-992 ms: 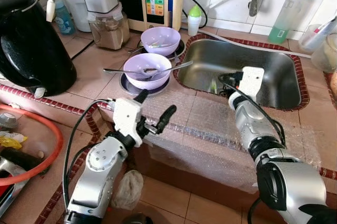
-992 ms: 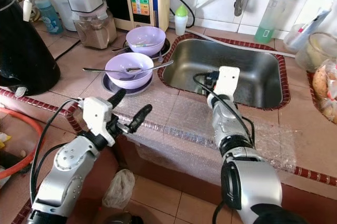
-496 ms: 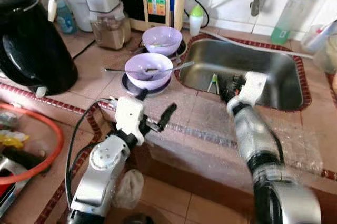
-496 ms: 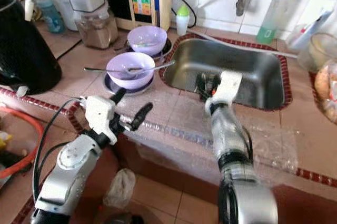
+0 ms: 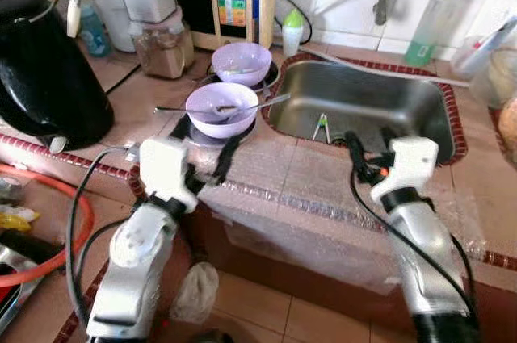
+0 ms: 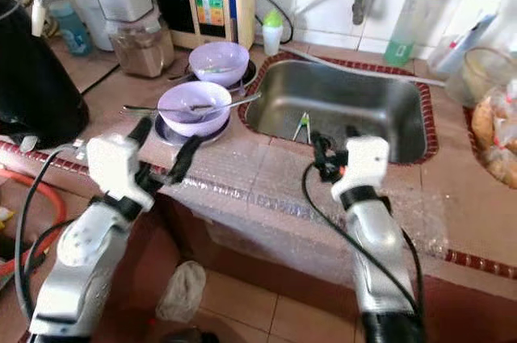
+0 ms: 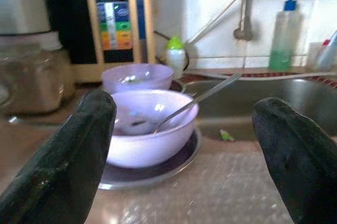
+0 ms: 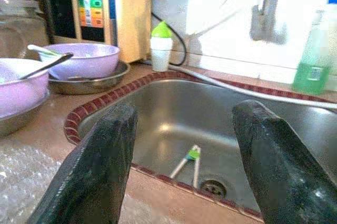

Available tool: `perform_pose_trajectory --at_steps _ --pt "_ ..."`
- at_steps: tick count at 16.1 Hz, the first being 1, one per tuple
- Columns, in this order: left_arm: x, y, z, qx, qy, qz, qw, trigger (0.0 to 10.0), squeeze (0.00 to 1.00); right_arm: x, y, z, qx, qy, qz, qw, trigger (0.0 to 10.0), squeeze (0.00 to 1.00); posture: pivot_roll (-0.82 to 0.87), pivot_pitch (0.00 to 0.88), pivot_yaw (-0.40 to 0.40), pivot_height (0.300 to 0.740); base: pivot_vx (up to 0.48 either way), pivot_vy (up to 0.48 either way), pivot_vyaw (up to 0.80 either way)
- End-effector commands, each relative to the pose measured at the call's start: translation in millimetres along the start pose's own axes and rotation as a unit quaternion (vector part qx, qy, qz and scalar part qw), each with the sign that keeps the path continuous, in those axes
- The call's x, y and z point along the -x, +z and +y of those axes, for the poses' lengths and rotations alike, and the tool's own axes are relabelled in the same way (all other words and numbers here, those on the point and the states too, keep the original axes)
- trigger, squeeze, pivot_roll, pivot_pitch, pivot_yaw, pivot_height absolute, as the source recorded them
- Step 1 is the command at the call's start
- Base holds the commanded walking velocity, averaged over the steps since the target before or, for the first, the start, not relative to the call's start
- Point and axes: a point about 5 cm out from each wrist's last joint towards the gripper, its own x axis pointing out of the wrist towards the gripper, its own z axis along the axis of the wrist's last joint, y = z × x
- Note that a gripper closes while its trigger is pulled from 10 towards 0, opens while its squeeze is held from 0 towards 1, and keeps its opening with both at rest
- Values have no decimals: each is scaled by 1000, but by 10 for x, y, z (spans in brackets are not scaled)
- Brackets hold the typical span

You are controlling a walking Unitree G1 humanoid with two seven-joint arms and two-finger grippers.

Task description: Kitchen organization

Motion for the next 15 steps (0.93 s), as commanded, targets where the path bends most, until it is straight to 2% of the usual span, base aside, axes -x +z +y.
perform_pose_trajectory --at_steps 1,3,6,10,12,14,15 --pt "9 45 12 -7 7 -7 1000 10000 0 48 8 104 -19 26 14 999 10000 0 -41 0 65 740 0 0 0" --pt "-8 62 -7 -4 8 -12 1000 10000 0 106 10 168 -37 16 28 999 10000 0 -40 0 55 740 0 0 0" --pt "-19 72 -22 -4 0 -15 1000 10000 0 88 69 185 -26 16 35 999 10000 0 -44 0 66 740 172 0 0" --pt "-46 64 -20 -4 -8 -13 1000 10000 0 26 93 183 -19 52 46 997 10000 0 -47 0 75 740 260 0 0" --pt "-64 67 -33 -3 -8 -16 1000 10000 0 67 52 276 -15 69 55 996 10000 0 -43 0 64 740 285 0 0" --pt "-60 68 -45 -2 -8 -16 1000 10000 0 64 54 289 -21 65 55 996 10000 0 -39 0 59 740 285 0 0" --pt "-38 50 -45 0 -4 -13 1000 10000 0 32 38 276 -35 36 56 997 10000 0 -39 0 59 740 274 0 0"
